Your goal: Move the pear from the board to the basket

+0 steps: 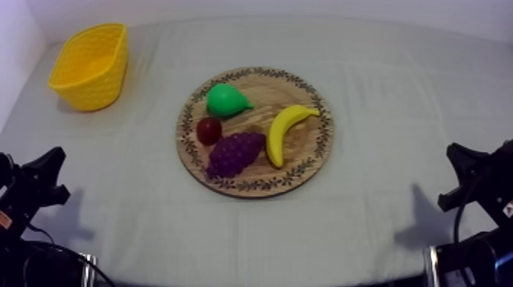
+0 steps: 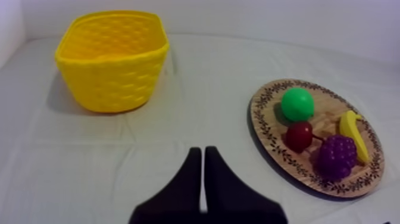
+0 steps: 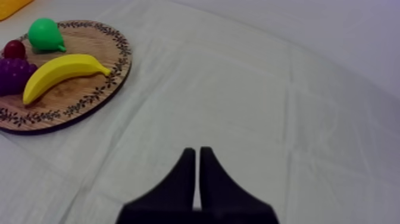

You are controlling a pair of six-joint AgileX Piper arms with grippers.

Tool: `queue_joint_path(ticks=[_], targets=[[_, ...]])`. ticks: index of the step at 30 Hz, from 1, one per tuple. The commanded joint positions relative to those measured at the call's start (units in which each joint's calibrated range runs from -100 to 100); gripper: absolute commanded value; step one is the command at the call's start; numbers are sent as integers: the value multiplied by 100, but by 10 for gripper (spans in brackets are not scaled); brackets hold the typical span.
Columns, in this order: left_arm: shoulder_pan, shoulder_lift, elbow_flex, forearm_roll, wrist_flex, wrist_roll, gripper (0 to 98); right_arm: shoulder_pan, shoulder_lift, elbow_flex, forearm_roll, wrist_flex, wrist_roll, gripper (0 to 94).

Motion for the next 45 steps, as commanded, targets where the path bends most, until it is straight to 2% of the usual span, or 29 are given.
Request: queue_joint_path(ticks=[1,5,9,16,21,27,35,40,45], targets=[[187,8,-19,35,4,-47,0,-3,-4,-5,-1,4,-2,4],[320,434,-97,178,4,-30,0,-3,-4,-5,-1,4,-3,4],[340,1268,-399,511,6,-312,0,-3,-4,-5,-1,4,-4,4],[358,2731,-1192,970,145,-719,0,-3,-4,-5,-1,4,-2,4],[359,3866,-1942,1095,571,-903,0,-3,-4,-5,-1,4,0,4],[473,5197,-2962,1092,1168,-1062,0,-3,-4,-5,-1,4,1,4],[762,6765,-4606,717,2355,-1450,0,-3,-4,-5,-1,4,1,4],[946,7583,-5669,578,3053,-1608,0,-3,-4,-5,-1,4,1,4],[992,8351,-6810,551,3630,-1647,0,-3,-4,-5,-1,4,1,4]])
